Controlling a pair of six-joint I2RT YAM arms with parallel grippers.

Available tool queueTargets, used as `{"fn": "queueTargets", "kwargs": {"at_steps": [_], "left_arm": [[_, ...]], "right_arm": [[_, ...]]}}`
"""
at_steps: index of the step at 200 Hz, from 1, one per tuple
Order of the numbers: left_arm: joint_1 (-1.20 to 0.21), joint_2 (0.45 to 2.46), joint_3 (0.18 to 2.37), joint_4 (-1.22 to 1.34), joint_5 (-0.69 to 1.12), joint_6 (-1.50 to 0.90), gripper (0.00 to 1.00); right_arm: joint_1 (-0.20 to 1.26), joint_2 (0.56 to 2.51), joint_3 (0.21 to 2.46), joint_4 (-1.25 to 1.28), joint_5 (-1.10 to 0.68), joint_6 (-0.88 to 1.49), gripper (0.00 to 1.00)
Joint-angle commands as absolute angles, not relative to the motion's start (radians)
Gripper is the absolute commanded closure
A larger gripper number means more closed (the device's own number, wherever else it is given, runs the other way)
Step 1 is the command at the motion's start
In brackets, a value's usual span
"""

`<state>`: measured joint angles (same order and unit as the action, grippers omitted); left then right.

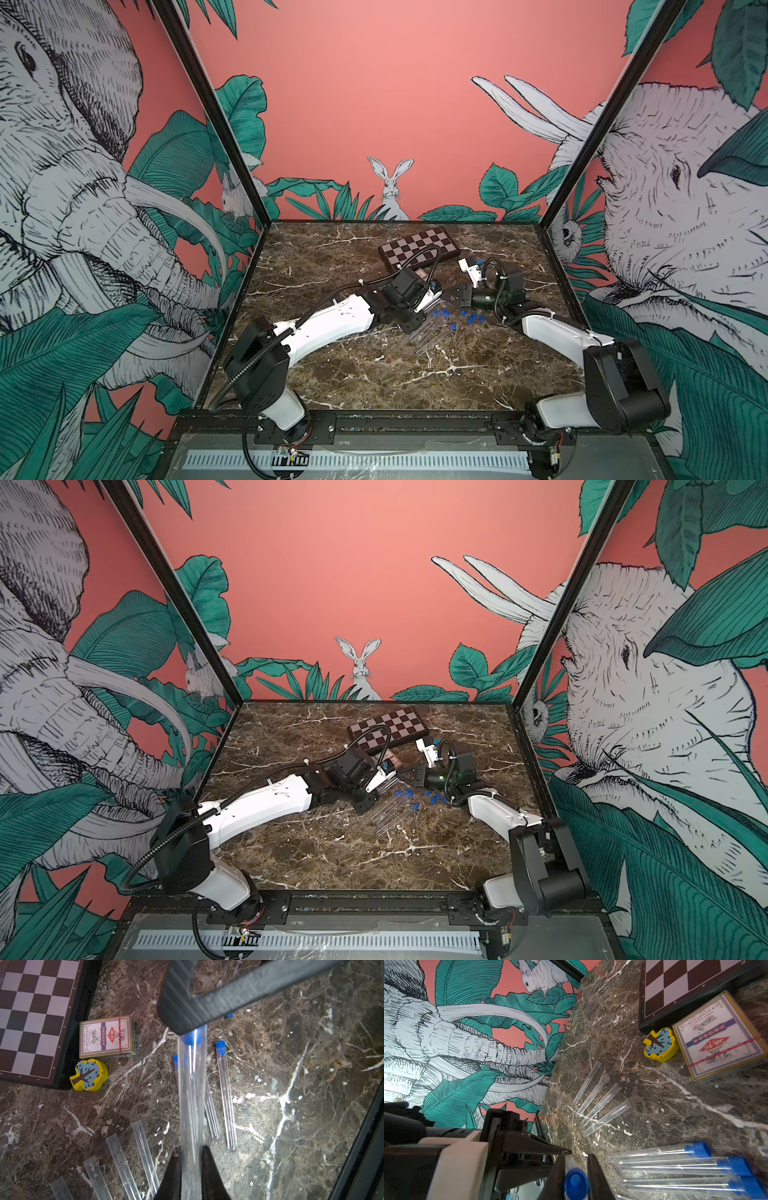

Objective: Remove stoppers from test tubes
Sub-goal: Open the stopper on the test tube.

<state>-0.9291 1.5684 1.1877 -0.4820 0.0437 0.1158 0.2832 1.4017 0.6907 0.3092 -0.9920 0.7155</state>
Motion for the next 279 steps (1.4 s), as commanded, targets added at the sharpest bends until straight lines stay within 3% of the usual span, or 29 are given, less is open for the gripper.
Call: {"fn": "queueTargets", "kwargs": {"at_steps": [1, 132, 279], "left_arm": [[-0.933, 1.52, 1.167, -0.47, 0.037, 0.124, 0.93], [-0.932, 1.515, 1.141, -0.498, -0.018, 0.128, 0.94], [-0.932, 1.508, 1.112, -0.508, -0.055, 0.131, 0.94]], "right_arm": [[0.288, 1.405, 0.683, 0.365, -1.025, 0.726, 0.8], [0.287, 1.386, 0.71, 0.278, -0.991, 0.67, 0.99], [0.27, 1.388, 0.734, 0.232, -0.996, 0.645, 1.0]]}}
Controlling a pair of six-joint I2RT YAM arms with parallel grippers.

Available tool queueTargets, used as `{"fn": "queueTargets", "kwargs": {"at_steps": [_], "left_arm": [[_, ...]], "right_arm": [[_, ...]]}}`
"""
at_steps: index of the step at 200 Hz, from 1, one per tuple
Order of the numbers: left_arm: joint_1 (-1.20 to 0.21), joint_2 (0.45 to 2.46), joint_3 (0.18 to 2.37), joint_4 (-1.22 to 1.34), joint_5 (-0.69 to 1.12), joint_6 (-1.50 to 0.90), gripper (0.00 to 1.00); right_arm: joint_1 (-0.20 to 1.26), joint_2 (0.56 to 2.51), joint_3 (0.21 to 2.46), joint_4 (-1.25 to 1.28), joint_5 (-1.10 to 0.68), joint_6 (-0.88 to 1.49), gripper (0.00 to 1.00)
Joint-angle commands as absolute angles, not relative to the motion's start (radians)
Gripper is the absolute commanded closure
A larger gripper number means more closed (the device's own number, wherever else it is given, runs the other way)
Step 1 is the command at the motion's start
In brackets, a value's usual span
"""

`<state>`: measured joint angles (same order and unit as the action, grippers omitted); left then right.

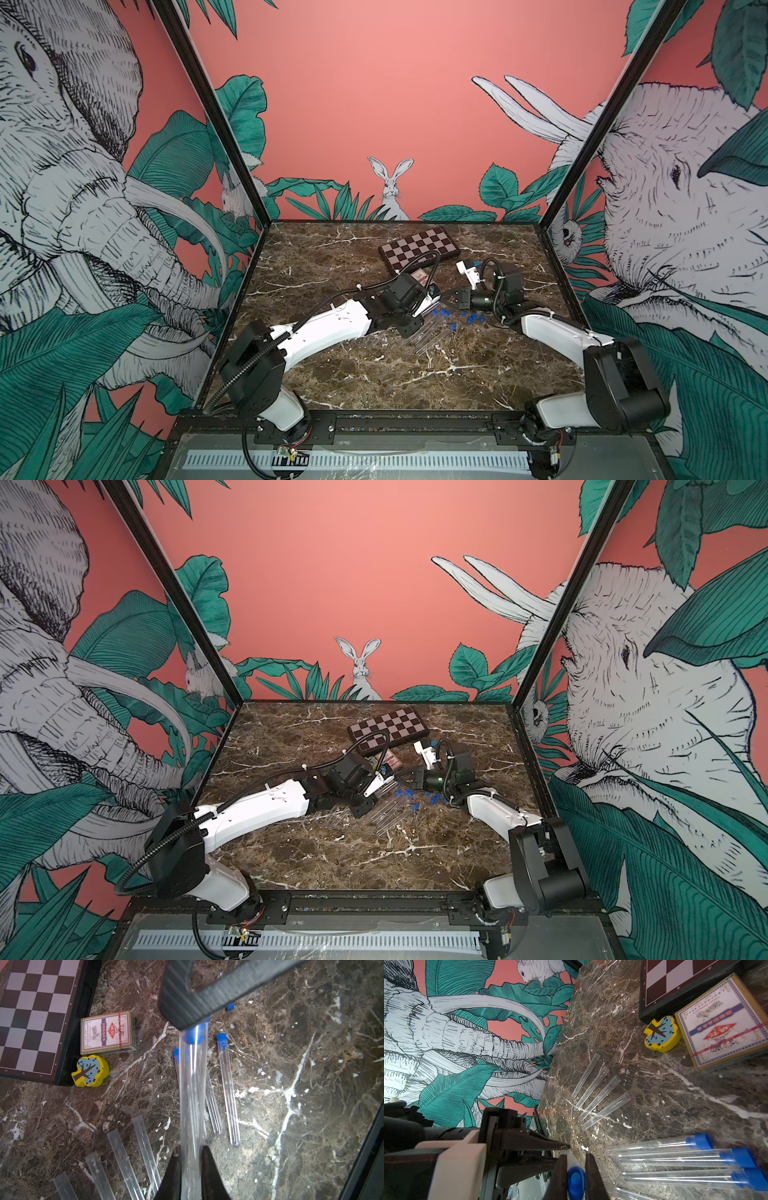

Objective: Remove stoppers from test tubes
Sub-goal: Open the stopper on the test tube.

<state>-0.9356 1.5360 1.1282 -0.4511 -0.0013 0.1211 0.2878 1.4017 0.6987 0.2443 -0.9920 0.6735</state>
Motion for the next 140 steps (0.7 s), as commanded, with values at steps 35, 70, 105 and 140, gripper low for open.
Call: {"fn": "queueTargets", "kwargs": {"at_steps": [35, 70, 105, 140], "left_arm": [[-0.931, 1.514, 1.115, -0.512, -0.06, 0.129, 0.94], [-0.93, 1.514, 1.116, -0.519, -0.066, 0.131, 0.94], [-0.932, 1.514, 1.112, -0.524, -0.075, 0.134, 0.94], [-0.932, 1.52, 1.109, -0.524, -0.08, 0.135, 0.94]], "right_arm": [[0.257, 1.382, 0.74, 0.203, -0.996, 0.622, 1.0], [0.238, 1.376, 0.741, 0.202, -1.009, 0.62, 1.0], [0.219, 1.369, 0.742, 0.188, -1.023, 0.611, 1.0], [0.21, 1.361, 0.741, 0.191, -1.031, 0.618, 1.0]]}}
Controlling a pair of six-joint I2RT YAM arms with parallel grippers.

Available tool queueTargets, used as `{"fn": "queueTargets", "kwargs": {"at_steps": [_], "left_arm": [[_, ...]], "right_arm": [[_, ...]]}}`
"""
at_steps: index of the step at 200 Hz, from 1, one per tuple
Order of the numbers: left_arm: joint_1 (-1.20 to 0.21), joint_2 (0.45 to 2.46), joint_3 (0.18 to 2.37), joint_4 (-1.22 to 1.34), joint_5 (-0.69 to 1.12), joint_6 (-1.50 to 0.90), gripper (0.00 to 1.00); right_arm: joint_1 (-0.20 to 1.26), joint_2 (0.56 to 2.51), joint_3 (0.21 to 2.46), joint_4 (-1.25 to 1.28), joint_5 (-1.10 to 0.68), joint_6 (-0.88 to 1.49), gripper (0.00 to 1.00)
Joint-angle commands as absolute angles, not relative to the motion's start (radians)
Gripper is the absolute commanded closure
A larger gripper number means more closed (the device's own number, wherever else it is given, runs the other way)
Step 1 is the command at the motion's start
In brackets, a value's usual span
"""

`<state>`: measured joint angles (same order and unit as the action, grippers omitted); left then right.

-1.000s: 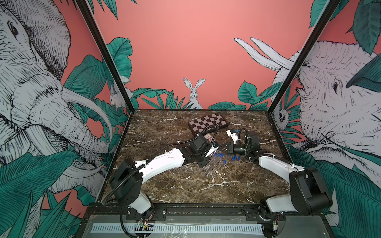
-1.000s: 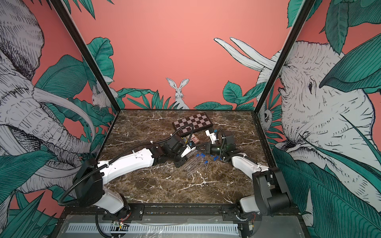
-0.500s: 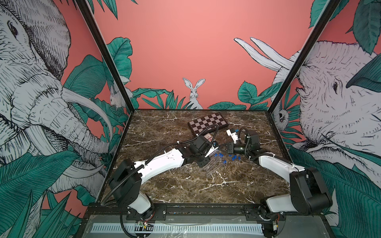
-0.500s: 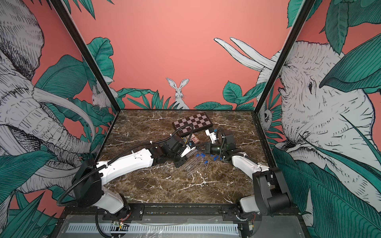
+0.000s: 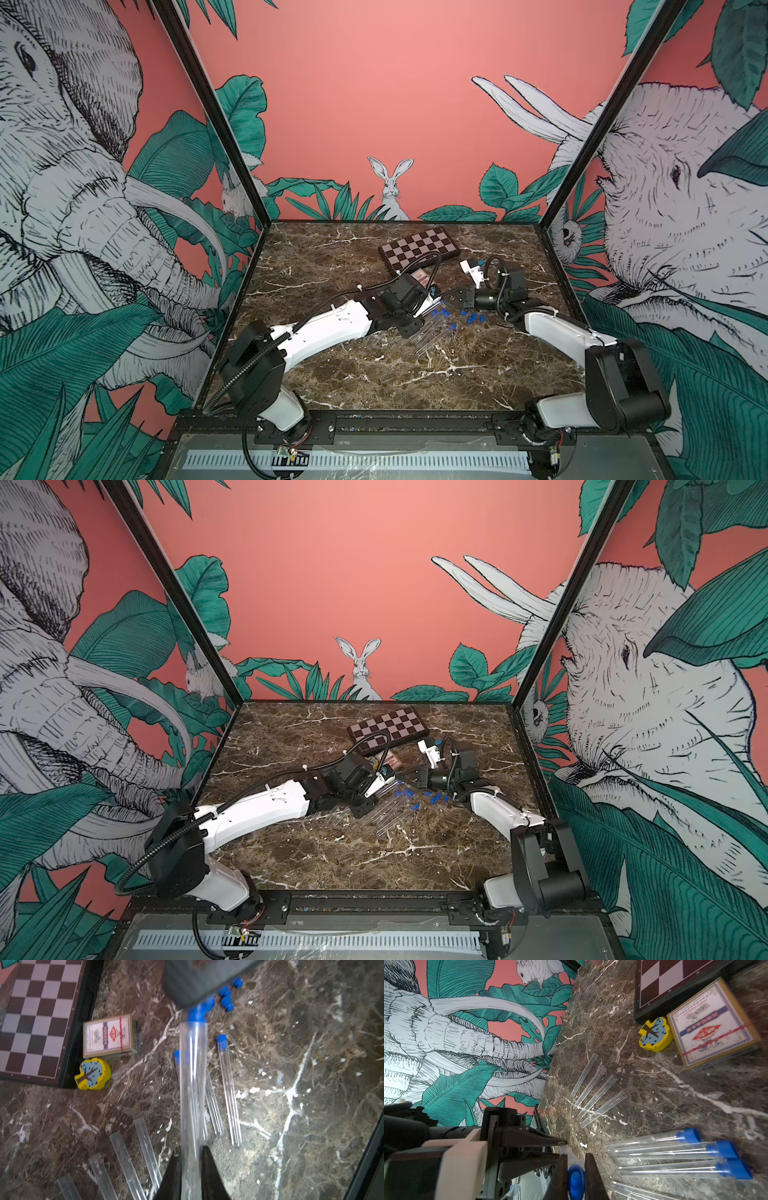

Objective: Remove stoppers from test tubes
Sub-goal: Open the stopper on the test tube, then place the test tube at the center of the board, then place the stopper at the center of the board.

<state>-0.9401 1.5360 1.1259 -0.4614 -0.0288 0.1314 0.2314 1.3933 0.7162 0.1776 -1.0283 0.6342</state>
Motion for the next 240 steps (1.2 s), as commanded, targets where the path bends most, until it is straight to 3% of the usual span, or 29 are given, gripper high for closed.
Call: {"fn": "queueTargets", "kwargs": {"at_steps": [1, 53, 134, 240], "left_arm": [[-0.932, 1.52, 1.109, -0.524, -0.08, 0.134, 0.94], [-0.931, 1.52, 1.106, -0.52, -0.083, 0.123, 0.94], [-0.906, 1.726, 1.209, -0.601, -0.145, -0.041, 0.94], [-0.882, 1.843, 1.23, -0.613, -0.169, -0.124, 0.91]], "right_arm": [[0.21, 1.36, 0.741, 0.193, -1.032, 0.619, 1.0], [0.207, 1.362, 0.753, 0.088, -0.987, 0.544, 1.0], [0.188, 1.274, 0.774, -0.289, -0.653, 0.318, 0.98], [0.187, 1.293, 0.72, -0.309, -0.456, 0.319, 0.98]]}}
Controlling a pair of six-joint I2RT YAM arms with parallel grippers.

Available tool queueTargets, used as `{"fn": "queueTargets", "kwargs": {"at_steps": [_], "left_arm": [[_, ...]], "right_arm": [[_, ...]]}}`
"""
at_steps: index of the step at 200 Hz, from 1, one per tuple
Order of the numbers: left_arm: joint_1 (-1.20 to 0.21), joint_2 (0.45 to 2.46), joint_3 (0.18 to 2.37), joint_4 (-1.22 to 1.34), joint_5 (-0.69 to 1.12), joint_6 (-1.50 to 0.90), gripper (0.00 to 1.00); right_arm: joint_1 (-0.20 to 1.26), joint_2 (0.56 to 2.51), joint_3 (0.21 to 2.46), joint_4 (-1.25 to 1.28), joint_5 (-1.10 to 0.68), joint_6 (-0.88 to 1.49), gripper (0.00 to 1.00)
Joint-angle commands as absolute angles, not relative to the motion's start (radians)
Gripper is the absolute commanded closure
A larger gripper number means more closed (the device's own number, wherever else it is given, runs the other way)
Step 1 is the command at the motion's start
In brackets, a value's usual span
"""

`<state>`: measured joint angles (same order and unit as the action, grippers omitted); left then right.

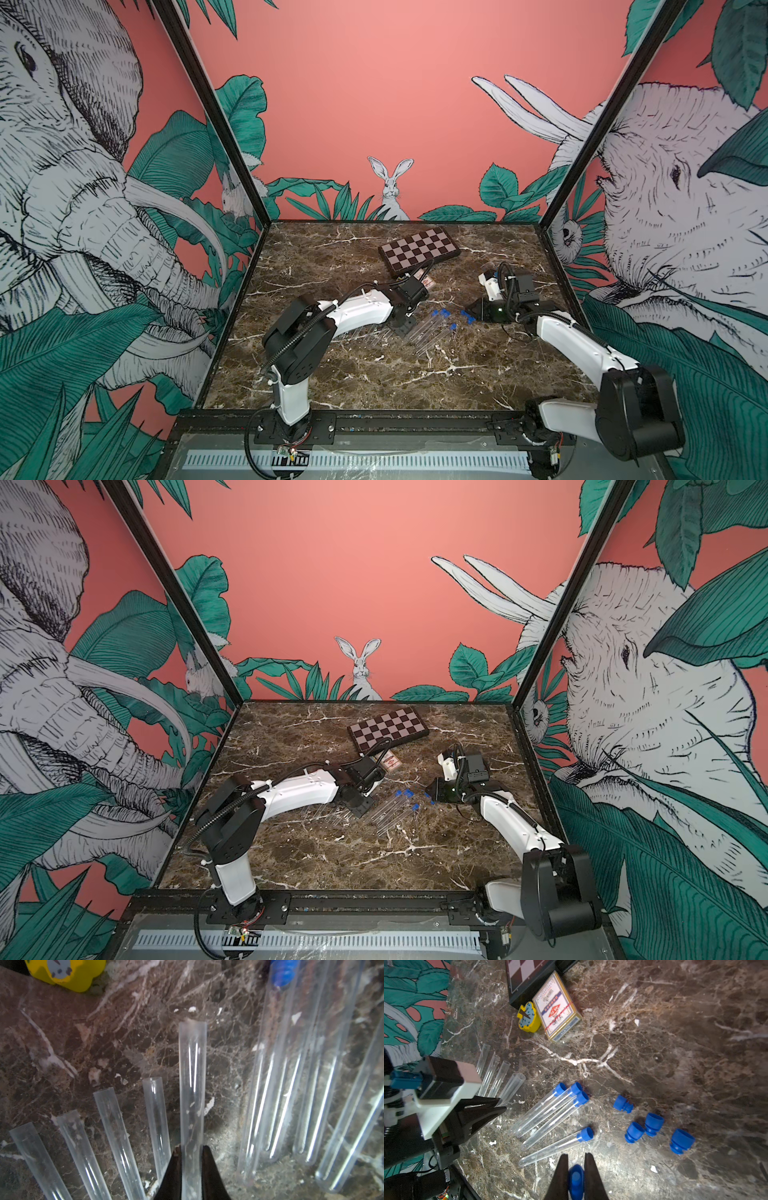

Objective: Remove stoppers from test tubes
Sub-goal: Place the stopper at the center of the board.

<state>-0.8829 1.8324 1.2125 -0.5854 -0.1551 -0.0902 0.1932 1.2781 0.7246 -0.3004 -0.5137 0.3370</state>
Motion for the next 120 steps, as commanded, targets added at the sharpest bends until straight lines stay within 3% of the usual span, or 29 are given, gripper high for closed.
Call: {"fn": "queueTargets", "kwargs": {"at_steps": [1, 120], "left_arm": [[-0.882, 1.843, 1.23, -0.611, -0.168, -0.125, 0.91], [-0.882, 1.865, 1.235, -0.611, -0.168, -0.126, 0.87]], "right_arm": [[0.187, 1.294, 0.719, -0.31, -0.455, 0.319, 0.98], [0.188, 1.482, 0.723, -0.284, -0.398, 0.281, 0.99]]}}
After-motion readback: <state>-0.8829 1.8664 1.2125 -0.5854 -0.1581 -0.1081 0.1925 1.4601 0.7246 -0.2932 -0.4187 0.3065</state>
